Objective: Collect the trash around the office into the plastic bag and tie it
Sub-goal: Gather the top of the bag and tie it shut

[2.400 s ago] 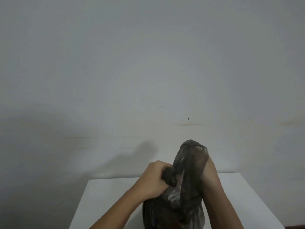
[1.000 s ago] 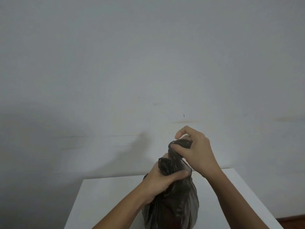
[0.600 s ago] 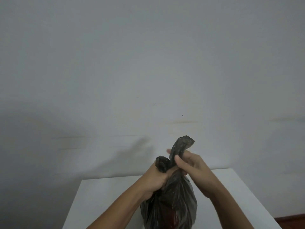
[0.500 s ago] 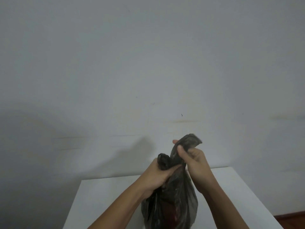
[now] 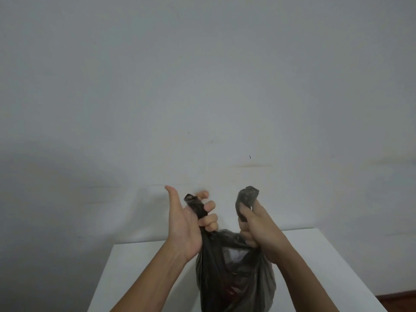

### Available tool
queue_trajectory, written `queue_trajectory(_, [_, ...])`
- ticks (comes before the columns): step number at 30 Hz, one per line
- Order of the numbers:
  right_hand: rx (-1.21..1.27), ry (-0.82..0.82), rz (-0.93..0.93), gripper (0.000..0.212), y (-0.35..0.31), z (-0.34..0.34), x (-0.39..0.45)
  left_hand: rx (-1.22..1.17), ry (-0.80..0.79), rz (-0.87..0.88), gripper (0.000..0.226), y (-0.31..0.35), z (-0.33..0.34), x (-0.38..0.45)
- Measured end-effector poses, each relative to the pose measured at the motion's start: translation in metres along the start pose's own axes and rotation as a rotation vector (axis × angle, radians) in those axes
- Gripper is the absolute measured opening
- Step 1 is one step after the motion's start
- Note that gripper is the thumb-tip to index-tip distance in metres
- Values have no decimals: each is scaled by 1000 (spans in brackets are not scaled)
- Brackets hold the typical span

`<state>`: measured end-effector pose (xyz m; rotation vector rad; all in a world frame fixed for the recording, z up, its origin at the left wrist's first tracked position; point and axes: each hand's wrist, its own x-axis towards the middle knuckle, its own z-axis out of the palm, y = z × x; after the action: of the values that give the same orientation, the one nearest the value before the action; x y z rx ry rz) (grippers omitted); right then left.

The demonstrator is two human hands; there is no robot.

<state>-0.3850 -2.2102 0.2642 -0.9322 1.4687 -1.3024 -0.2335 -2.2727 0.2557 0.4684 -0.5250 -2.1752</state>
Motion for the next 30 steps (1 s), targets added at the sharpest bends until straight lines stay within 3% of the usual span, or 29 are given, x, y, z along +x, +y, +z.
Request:
queue_trajectory(2, [-102, 69, -5, 15, -1, 3, 0, -7, -59, -72, 101, -1, 0, -1])
queue_trajectory(4, [-194, 134, -41, 14, 2, 7, 1, 9, -74, -144, 96, -4, -2, 0])
queue_trajectory(8, [-241, 233, -190, 23, 7, 12, 0, 148, -24, -240, 32, -15, 3, 2])
queue_trajectory(10, [-438, 293, -297, 35, 9, 13, -1, 274, -11, -230, 22, -18, 6, 1])
queue_trajectory(13, [-628, 325, -427, 40, 14, 12, -7, 424, -63, -178, 23, -20, 14, -2])
queue_trajectory(19, [-616, 229, -503, 5, 15, 3, -23, 657, 48, -45, 13, -19, 18, 2])
queue_trajectory(22, [-396, 53, -456, 42, 12, -4, -37, 727, 126, 58, 20, -19, 19, 0])
queue_trajectory(24, [-385, -33, -485, 46, 9, -2, -44, 785, 120, 104, 25, -22, 21, -5])
queue_trajectory(27, [-616, 83, -713, 13, 7, 6, -38, 840, 61, 134, 28, -29, 21, -7])
queue_trajectory(30, [-501, 248, -616, 23, 11, 3, -24, 920, 19, 242, 28, -34, 14, -6])
